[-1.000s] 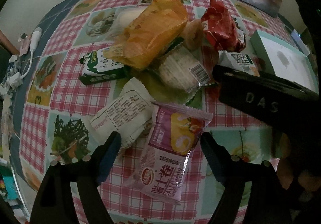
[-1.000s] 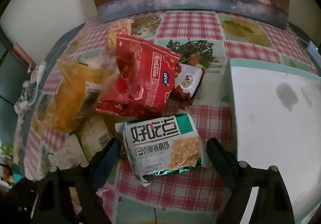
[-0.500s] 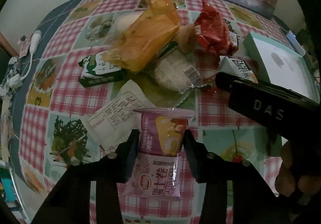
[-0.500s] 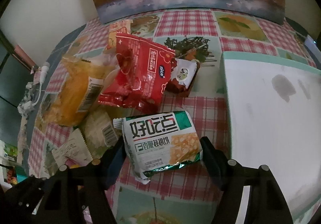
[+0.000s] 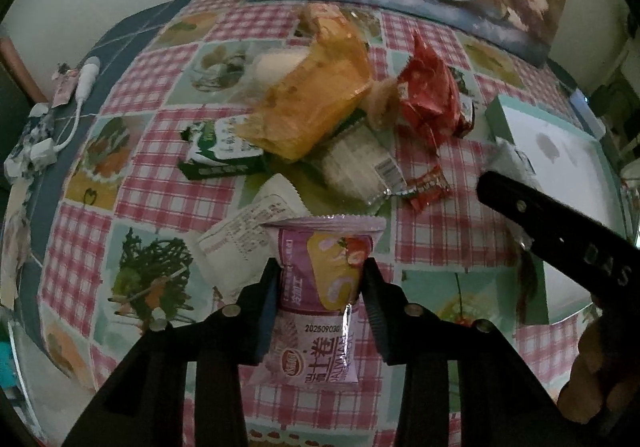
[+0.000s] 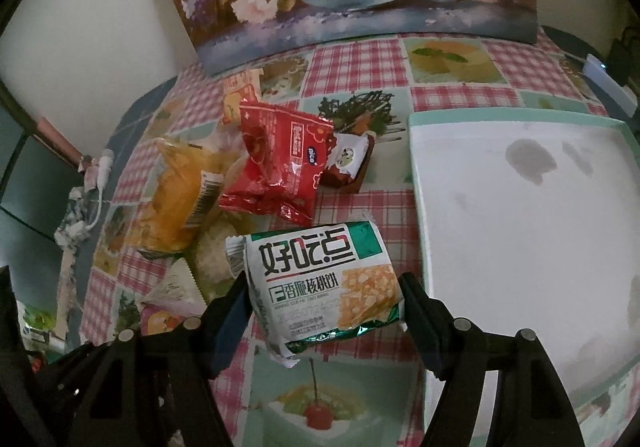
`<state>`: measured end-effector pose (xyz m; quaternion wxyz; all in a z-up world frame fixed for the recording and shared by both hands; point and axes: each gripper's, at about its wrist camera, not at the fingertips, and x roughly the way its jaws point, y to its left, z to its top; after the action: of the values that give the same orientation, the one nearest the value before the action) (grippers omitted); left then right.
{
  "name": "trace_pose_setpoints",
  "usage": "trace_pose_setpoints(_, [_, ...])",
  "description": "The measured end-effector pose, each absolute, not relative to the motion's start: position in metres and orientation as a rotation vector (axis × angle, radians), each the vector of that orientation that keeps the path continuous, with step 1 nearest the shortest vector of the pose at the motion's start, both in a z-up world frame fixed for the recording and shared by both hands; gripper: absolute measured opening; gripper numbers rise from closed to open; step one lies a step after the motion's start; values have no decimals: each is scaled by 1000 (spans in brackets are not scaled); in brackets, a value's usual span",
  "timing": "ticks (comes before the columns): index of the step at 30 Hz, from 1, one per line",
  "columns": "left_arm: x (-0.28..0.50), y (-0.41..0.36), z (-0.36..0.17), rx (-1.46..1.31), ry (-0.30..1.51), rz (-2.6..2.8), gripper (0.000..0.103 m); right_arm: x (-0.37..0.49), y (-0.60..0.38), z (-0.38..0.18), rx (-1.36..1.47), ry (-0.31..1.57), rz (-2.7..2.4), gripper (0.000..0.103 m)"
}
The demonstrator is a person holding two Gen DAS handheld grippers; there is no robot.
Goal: Organize snacks
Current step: 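Carry both packs over the white tray and open both tools to drop them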
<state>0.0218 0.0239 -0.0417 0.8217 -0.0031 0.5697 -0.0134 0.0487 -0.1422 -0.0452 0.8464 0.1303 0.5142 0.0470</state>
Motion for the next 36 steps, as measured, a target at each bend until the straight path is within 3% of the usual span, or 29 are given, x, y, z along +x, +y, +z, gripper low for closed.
trace_pose_setpoints(9, [21,11,-10,2,1161,-33,41,39,-164,-22,303,1005,25,75])
trace_pose_setpoints(19, [56,-60,21,58,1113,-127,41,49,-217,-15,350,951,-206,75])
trace_pose_setpoints(36, [121,-174,4,59,1119,-276,42,62,-328,-21,459,902,-520,75])
